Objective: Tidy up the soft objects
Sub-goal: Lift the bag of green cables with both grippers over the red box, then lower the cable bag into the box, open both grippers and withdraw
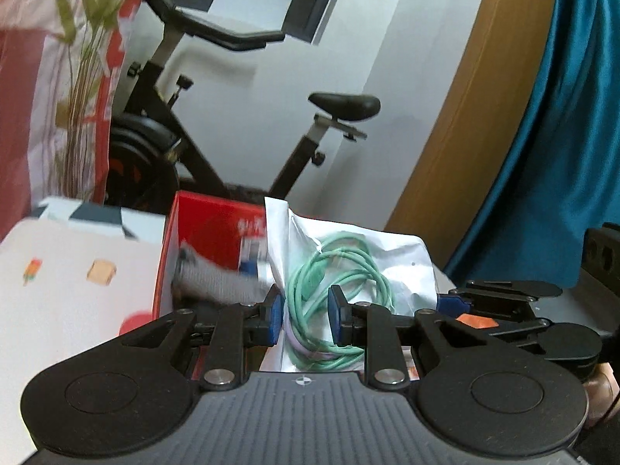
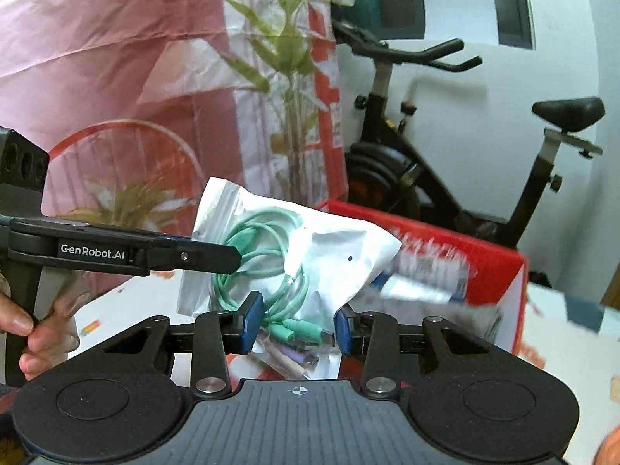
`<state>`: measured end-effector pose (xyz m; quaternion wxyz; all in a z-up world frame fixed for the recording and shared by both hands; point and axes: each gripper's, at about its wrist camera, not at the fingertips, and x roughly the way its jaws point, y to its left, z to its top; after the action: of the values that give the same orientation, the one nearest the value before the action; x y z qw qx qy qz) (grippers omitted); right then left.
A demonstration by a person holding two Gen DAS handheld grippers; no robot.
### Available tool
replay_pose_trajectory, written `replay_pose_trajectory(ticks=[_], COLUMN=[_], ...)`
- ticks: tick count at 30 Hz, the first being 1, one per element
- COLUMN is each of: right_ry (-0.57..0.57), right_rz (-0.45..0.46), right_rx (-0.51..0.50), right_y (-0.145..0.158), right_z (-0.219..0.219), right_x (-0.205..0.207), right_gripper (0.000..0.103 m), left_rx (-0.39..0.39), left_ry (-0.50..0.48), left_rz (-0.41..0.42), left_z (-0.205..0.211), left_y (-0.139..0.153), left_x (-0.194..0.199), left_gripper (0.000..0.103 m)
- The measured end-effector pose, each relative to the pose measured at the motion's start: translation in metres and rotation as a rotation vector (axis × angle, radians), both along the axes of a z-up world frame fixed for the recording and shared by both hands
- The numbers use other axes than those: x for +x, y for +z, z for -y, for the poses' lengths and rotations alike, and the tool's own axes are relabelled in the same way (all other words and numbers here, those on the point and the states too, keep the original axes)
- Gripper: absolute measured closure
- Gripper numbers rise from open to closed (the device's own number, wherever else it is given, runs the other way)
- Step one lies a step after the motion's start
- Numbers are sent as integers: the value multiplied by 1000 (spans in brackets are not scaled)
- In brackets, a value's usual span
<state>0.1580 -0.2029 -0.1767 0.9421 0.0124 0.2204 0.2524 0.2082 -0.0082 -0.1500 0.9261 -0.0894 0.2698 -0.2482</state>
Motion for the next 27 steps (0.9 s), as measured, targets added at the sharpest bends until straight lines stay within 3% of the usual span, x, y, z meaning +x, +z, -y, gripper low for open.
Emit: replay_pose_trajectory(ticks=[6,12,21,25,27], right_ry=[-50,-101,-139,-177,-184], right_rz=[-35,-195,-429,-484,-500], right_rx=[10,52,139,104,71], right_y=[3,-30,-78,-87,-91], right_z=[15,25,37,30,24], right_x=[49,95,125,132,134], right_gripper=[68,68,67,68,68], left_rx=[-3,18,130,164,144], left_ry=[-13,-11,-63,-57,-51], left_rz=[-30,-192,-321,-347,-361], left_z=[14,24,33,32,26], left_y=[-1,-34,-65,-72,-75], left_x=[50,94,107,109,114], left_gripper=[77,77,77,77,77])
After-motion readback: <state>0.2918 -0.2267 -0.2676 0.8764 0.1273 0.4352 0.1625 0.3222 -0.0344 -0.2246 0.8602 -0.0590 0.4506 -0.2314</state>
